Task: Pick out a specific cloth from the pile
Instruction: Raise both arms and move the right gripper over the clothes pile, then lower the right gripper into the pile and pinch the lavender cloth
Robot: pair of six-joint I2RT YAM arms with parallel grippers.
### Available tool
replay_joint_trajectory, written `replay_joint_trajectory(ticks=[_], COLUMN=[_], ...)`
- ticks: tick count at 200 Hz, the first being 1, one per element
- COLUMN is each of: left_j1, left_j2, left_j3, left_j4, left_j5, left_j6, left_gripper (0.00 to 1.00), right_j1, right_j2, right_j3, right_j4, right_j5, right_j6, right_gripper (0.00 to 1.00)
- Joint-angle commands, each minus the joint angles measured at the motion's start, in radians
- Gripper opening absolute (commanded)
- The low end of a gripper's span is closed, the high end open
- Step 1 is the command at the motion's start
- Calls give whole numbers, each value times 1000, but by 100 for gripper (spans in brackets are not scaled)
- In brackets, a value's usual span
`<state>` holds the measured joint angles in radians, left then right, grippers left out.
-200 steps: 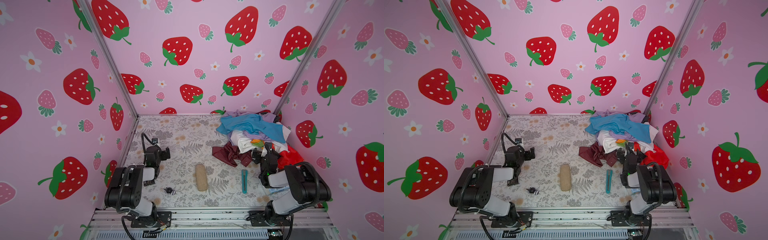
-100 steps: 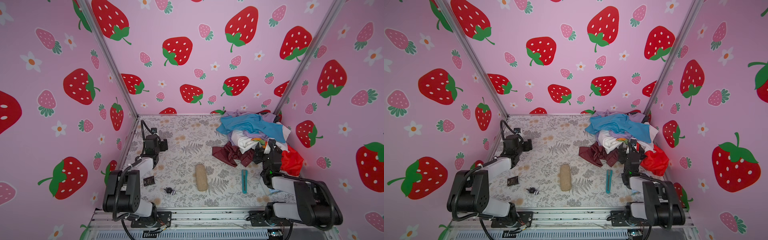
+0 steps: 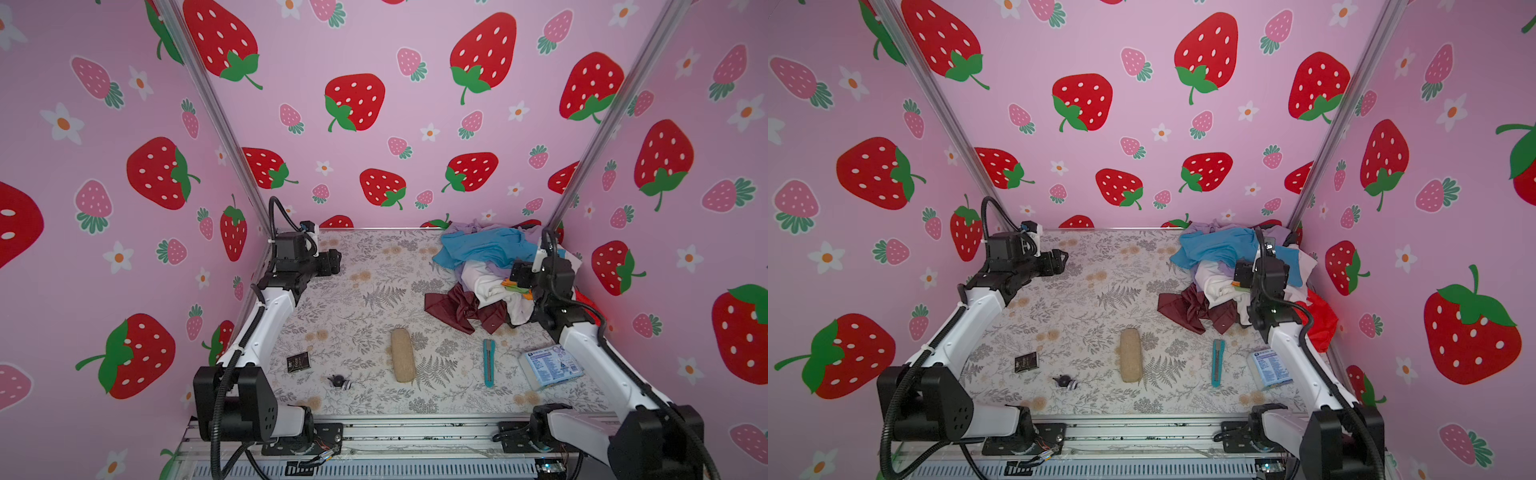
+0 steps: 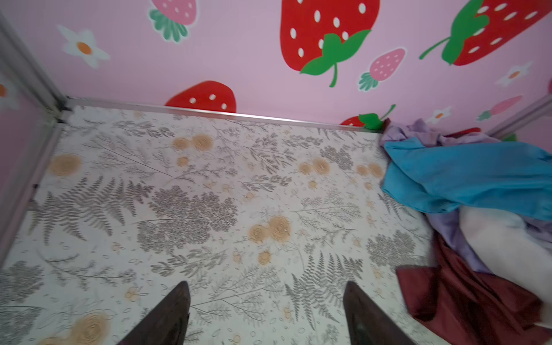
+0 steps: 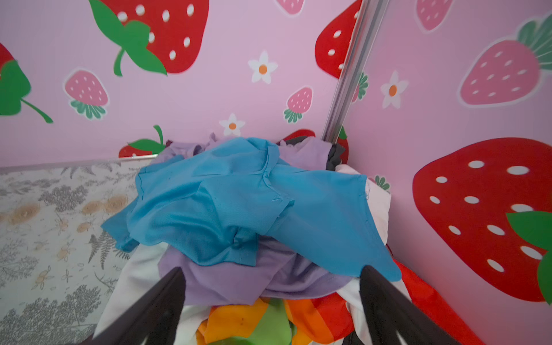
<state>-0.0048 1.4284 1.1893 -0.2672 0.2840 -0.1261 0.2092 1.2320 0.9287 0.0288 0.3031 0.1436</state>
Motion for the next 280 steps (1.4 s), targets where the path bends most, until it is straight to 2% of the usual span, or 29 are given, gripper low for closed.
replay_joint_trajectory(ticks=[1,28,49,79,94,103,123,169,204,229,253,280], left_j1=[-1,-2,-1,-2,-5,-9,-11,-16,-24,-33,-38,-41], left_j2=[61,88,87,147,168,174,180,181,177,182,181,182], left_j3=[88,106,119,189,173,152,157,164,150,151,147,146], left_j4=[-124,-121,-129,-164,-40,49,18,-60,-65,-67,-69,-71], left_j5=[241,376,482,846,998,1042,1004,919,900,886,880,878], left_j6=[-62,-96,-100,-109,-206,-271,-255,-220,-221,-227,-228,-227], left_gripper=[77,74,78,81,81,81,81,81,81,81,81,81], right_j1=[3,2,2,2,1,2,1,2,6,27,46,57], right_j2=[185,356,413,452,454,453,461,508,505,517,526,528], right_j3=[230,452,536,596,598,595,583,596,586,588,590,584], right_j4=[-316,-459,-538,-665,-701,-713,-712,-721,-713,-716,-721,-723], right_j5=[-105,-211,-237,-250,-259,-260,-263,-303,-315,-316,-305,-295], right_j6=[8,20,31,16,9,7,-4,2,5,11,15,21], right_gripper=[86,80,77,75,74,74,69,48,48,45,36,35])
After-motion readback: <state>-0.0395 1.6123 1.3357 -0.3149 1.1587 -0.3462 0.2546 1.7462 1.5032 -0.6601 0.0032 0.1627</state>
